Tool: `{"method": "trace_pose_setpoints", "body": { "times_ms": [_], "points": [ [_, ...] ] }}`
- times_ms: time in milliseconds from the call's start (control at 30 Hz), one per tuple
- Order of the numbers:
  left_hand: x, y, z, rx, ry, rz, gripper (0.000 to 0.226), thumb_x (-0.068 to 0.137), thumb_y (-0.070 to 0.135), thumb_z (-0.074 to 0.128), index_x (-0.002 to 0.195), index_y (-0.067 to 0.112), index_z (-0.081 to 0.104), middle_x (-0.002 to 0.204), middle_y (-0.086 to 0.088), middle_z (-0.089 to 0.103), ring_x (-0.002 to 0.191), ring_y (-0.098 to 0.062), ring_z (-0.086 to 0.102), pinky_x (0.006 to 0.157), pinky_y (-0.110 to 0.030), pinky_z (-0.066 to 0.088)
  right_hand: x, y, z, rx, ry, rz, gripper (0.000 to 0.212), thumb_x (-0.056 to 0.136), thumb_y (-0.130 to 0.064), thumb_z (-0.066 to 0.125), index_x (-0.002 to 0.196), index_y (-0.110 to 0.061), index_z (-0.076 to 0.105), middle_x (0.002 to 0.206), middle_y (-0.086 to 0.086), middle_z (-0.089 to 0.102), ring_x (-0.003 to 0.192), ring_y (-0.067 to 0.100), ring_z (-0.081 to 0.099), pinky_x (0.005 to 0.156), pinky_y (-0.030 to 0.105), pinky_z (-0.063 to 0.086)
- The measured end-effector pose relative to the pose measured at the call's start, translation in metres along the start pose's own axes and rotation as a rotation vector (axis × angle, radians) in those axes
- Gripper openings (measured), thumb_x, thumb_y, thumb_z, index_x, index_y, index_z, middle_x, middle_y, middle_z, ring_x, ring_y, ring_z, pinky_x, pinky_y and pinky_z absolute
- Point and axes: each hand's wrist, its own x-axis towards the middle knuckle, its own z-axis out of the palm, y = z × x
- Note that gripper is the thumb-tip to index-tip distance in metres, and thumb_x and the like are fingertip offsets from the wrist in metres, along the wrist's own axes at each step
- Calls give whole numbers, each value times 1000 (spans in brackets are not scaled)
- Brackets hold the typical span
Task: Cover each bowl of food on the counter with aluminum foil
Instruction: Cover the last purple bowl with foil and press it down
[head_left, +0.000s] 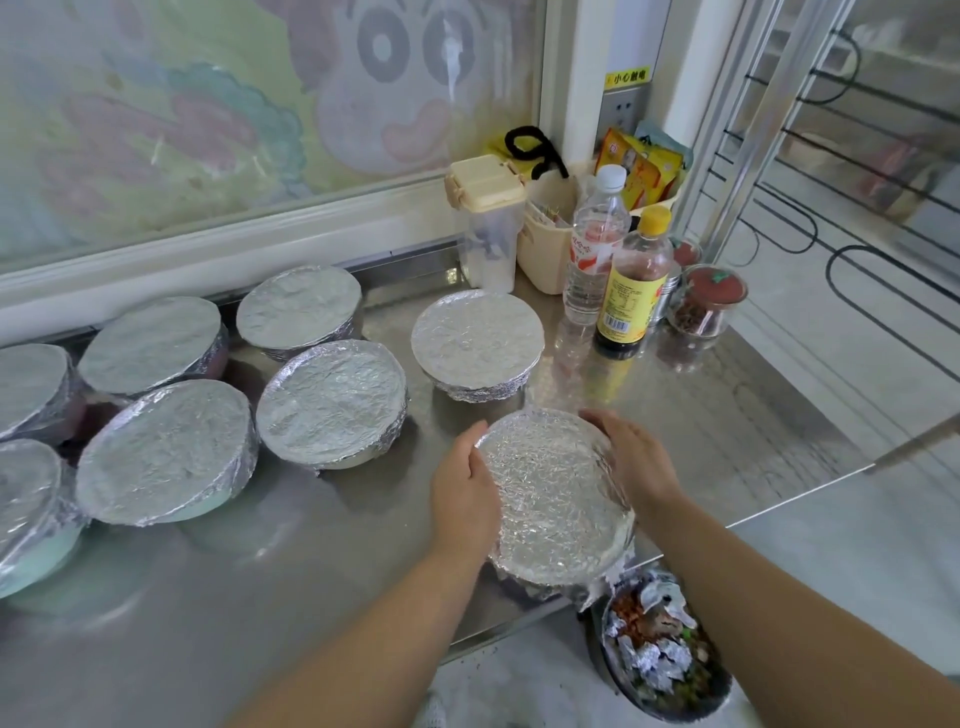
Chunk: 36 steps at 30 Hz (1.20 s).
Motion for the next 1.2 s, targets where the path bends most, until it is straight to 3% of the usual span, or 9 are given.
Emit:
{"method": "trace_pose_setpoints", "body": {
  "times_ms": [133, 300, 367, 533, 733, 867, 967, 1133, 1200],
  "points": [
    [-16, -1, -1, -40, 145, -85, 40, 105, 9, 37, 141, 18, 53, 138, 6, 53, 129, -13, 48, 109, -24, 35, 5, -14, -2, -92, 225, -114, 33, 107, -35, 46, 128, -21, 67, 117, -11, 71, 113, 9, 64, 107, 39, 48],
    [6, 7, -14, 148, 26, 199, 43, 102, 12, 46, 144, 20, 48, 142, 8, 49, 130, -2, 41, 105, -17, 27, -26, 12, 10, -123, 278, -167, 34, 109, -32, 41, 139, -32, 56, 89, -1, 69, 70, 10, 63, 70, 36, 53],
    [17, 17, -16, 198, -156, 207, 43, 104, 16, 44, 147, 22, 46, 145, 7, 51, 126, 1, 44, 101, -16, 32, -29, 36, 22, -136, 277, -138, 41, 108, -35, 39, 146, -29, 52, 98, -7, 56, 83, 6, 44, 75, 30, 41],
    [24, 16, -13, 259, -216, 146, 38, 106, 18, 39, 140, 26, 55, 126, -10, 65, 112, -35, 60, 93, -42, 49, -27, 45, 25, -33, 278, -83, 35, 109, -23, 39, 138, -36, 54, 91, -10, 57, 63, 2, 45, 58, 16, 39],
    [26, 8, -13, 170, -184, 68, 36, 106, 20, 37, 134, 32, 57, 84, 12, 62, 46, -1, 43, 48, -20, 38, -22, 45, 19, 72, 217, -26, 30, 109, -23, 42, 122, -40, 63, 62, -11, 45, 49, 4, 34, 46, 18, 32],
    [32, 4, -19, 200, -210, 45, 34, 105, 26, 39, 131, 30, 60, 105, 10, 66, 82, -3, 58, 70, -23, 43, -17, 33, 10, -40, 126, 21, 29, 108, -30, 41, 93, -26, 65, 73, -3, 47, 59, 9, 39, 59, 26, 35],
    [34, 0, -24, 181, -228, 29, 34, 105, 28, 44, 136, 28, 57, 123, 12, 61, 109, -5, 56, 89, -22, 39, -3, 20, 3, -299, 99, -119, 37, 106, -39, 47, 140, -29, 56, 108, -6, 65, 63, 2, 55, 69, 32, 48],
    [39, -7, -19, 26, -276, -4, 30, 104, 23, 48, 129, 29, 63, 118, 12, 69, 108, -3, 64, 91, -21, 48, 36, -16, 17, -723, -193, -336, 38, 103, -34, 55, 141, -26, 58, 131, -5, 66, 103, 9, 62, 91, 26, 40],
    [39, -7, -17, -2, -277, -23, 28, 104, 22, 48, 125, 29, 65, 114, 12, 70, 104, -2, 65, 84, -18, 48, 45, -22, 22, -828, -280, -307, 33, 103, -33, 57, 134, -28, 65, 119, -8, 71, 96, 7, 63, 84, 23, 41]
  ]
}}
